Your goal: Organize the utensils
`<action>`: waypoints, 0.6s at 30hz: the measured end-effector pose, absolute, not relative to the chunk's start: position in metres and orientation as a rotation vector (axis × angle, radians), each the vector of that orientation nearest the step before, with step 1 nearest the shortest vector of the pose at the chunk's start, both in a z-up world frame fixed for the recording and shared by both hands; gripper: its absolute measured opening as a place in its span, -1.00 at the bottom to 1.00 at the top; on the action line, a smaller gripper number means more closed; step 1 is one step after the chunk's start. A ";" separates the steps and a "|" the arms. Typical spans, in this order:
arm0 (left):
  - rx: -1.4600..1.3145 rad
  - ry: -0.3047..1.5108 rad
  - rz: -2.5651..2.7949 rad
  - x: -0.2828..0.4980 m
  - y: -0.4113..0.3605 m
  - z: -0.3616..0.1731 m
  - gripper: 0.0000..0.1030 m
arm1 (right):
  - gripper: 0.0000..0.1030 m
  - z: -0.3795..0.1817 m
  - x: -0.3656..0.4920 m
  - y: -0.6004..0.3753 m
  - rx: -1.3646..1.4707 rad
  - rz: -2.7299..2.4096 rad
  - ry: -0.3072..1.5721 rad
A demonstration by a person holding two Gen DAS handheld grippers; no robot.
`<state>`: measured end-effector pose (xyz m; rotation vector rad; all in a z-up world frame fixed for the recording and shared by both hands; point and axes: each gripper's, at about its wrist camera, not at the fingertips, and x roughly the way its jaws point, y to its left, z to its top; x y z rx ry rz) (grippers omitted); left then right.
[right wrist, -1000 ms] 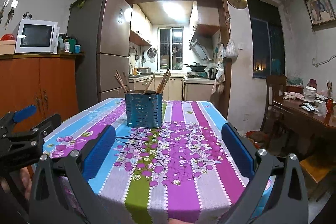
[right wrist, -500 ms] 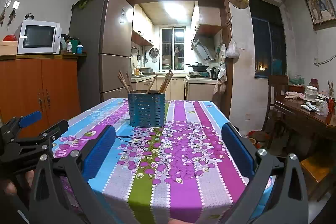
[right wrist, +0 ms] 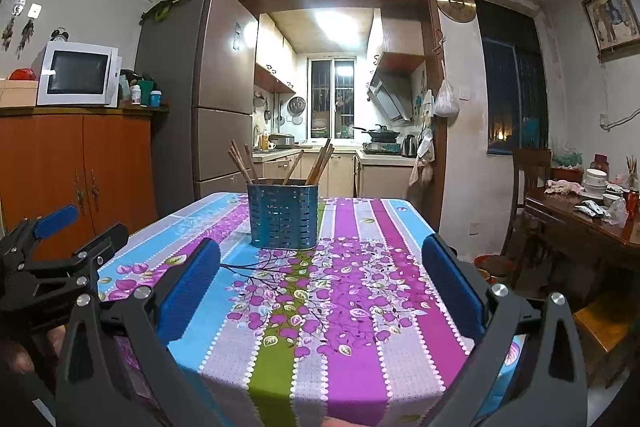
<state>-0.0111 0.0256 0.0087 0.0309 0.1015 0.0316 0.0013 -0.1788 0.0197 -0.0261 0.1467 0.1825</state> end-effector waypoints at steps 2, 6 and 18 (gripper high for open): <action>0.036 0.099 0.030 -0.011 0.025 0.009 0.91 | 0.89 0.020 0.000 -0.179 -0.024 0.185 0.144; 0.043 0.097 0.024 -0.012 0.022 0.009 0.91 | 0.89 0.020 -0.001 -0.180 -0.021 0.188 0.144; 0.044 0.104 0.033 -0.010 0.023 0.007 0.91 | 0.89 0.021 -0.003 -0.178 -0.017 0.196 0.144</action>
